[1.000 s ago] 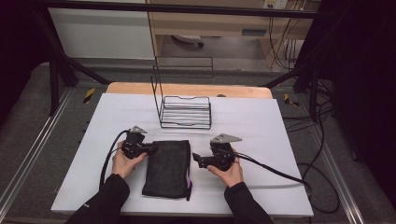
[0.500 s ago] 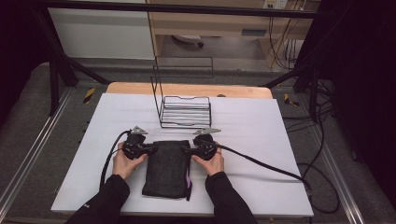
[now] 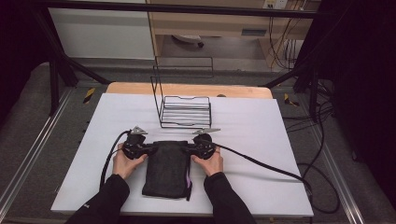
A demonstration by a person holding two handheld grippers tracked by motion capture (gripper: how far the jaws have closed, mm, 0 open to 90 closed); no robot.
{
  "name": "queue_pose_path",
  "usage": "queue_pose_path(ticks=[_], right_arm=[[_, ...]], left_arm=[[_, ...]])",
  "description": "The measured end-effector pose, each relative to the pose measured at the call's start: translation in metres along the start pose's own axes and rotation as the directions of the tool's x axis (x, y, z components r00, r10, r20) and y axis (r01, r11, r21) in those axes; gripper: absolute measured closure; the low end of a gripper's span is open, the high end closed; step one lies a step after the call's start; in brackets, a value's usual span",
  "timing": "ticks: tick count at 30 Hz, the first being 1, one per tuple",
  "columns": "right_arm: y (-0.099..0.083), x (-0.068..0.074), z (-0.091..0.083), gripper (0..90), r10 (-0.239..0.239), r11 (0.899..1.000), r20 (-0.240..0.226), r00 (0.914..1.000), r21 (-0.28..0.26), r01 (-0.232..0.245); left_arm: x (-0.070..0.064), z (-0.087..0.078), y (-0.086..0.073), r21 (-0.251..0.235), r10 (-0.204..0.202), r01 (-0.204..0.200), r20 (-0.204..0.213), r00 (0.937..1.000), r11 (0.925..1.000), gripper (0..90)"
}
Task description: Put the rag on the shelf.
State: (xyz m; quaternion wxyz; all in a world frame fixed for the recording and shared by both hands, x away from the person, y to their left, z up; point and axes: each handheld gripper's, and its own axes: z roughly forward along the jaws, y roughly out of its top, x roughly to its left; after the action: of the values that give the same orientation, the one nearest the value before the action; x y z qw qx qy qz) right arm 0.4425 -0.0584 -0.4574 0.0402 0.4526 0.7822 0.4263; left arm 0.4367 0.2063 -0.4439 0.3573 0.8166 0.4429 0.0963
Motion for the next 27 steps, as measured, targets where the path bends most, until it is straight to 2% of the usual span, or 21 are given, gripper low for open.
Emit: queue_pose_path(ticks=[4, 10, 13, 20, 27], right_arm=[[0.001, 0.000, 0.000, 74.9, 0.034, 0.999, -0.019, 0.9992, 0.013, -0.034], [0.002, 0.000, -0.003, 76.8, 0.024, 1.000, -0.020, 0.9995, 0.008, -0.024], [0.002, 0.001, -0.005, 76.9, 0.008, 1.000, -0.014, 0.9999, -0.010, -0.008], [0.004, 0.008, -0.017, 77.1, -0.020, 0.998, -0.020, 0.9996, -0.064, 0.019], [0.005, 0.014, -0.030, 77.2, -0.045, 0.993, -0.031, 0.9985, -0.109, 0.041]], left_arm=[[0.001, -0.001, 0.000, -0.004, -0.008, 0.008, 0.010, 0.9999, 1.0000, 77.9], [0.005, -0.005, 0.000, -0.011, -0.040, 0.040, 0.036, 0.9986, 0.9991, 80.5], [0.004, -0.010, 0.001, -0.037, -0.032, 0.033, 0.037, 0.9988, 0.9988, 80.9], [-0.004, -0.024, 0.002, -0.102, 0.016, -0.014, 0.019, 0.9997, 0.9947, 80.9], [-0.011, -0.037, 0.003, -0.141, 0.036, -0.033, 0.015, 0.9992, 0.9894, 81.0]])
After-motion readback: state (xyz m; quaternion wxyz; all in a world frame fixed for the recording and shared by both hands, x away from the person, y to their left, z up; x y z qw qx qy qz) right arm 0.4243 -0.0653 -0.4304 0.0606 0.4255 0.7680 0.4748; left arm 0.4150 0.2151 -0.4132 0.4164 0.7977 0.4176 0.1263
